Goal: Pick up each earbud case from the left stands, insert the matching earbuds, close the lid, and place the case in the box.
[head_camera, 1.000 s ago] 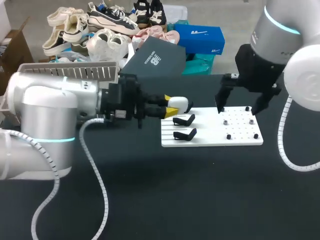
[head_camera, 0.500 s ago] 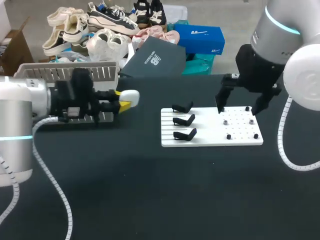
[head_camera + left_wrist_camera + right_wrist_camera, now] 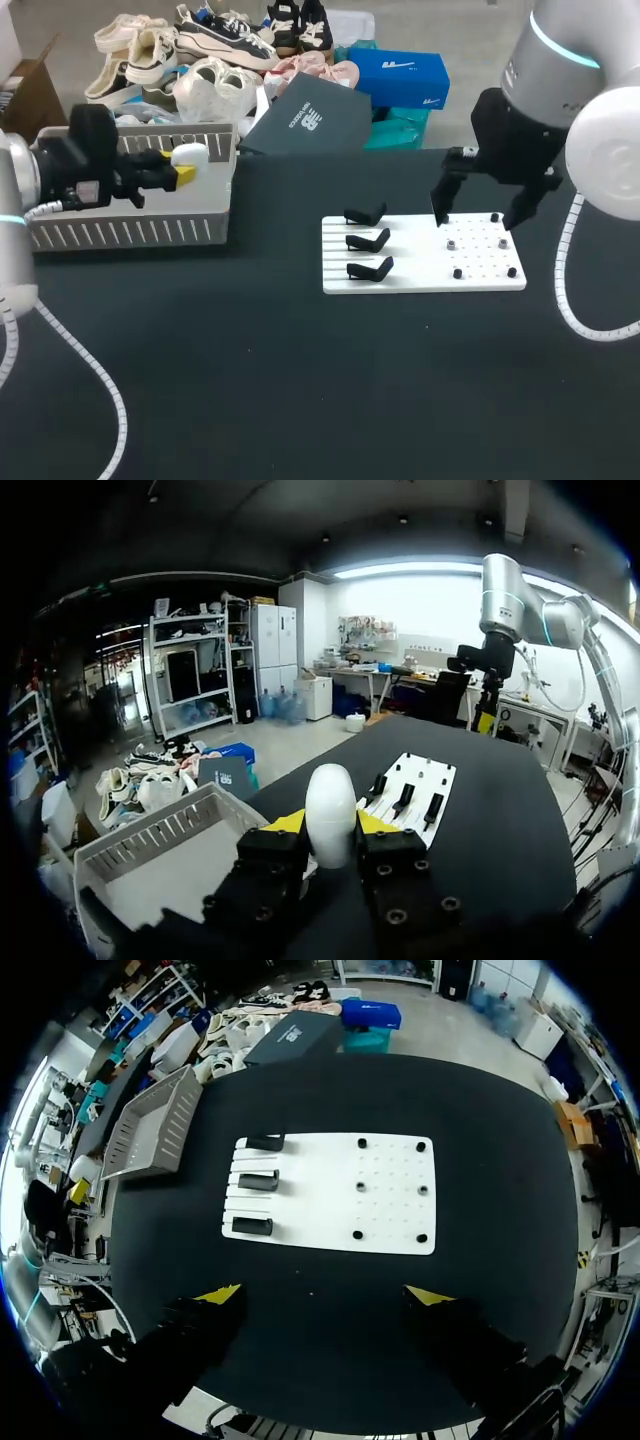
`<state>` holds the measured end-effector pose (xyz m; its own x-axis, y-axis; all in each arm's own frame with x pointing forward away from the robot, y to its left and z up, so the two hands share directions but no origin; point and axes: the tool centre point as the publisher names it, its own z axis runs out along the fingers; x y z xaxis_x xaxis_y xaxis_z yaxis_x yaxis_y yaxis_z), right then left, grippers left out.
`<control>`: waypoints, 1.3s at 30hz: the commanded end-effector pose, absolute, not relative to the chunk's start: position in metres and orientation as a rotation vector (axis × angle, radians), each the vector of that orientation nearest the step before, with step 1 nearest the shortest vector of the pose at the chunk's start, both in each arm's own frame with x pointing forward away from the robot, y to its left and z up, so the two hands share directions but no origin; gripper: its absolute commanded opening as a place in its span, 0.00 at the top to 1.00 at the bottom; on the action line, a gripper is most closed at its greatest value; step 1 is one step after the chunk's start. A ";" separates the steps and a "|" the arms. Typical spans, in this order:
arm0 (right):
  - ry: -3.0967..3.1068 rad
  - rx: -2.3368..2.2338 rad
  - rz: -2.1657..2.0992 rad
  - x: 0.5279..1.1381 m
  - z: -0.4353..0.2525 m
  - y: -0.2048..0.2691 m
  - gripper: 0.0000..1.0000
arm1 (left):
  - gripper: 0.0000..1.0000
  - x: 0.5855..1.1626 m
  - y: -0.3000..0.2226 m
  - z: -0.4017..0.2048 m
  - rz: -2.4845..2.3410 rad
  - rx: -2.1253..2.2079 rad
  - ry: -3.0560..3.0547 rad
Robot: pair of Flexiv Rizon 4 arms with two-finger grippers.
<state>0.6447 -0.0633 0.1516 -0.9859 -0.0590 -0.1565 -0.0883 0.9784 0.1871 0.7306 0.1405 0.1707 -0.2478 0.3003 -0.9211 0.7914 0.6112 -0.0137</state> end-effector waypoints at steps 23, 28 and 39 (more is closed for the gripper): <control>2.972 -0.111 0.293 0.644 0.151 -0.064 0.00 | 1.00 0.839 0.155 0.105 -0.446 0.618 2.175; 2.972 -0.111 0.293 0.644 0.151 -0.064 0.00 | 0.56 0.839 0.148 0.093 -0.487 0.627 2.193; 2.972 -0.111 0.293 0.644 0.151 -0.064 0.00 | 0.00 0.815 0.143 0.115 -0.495 0.700 2.098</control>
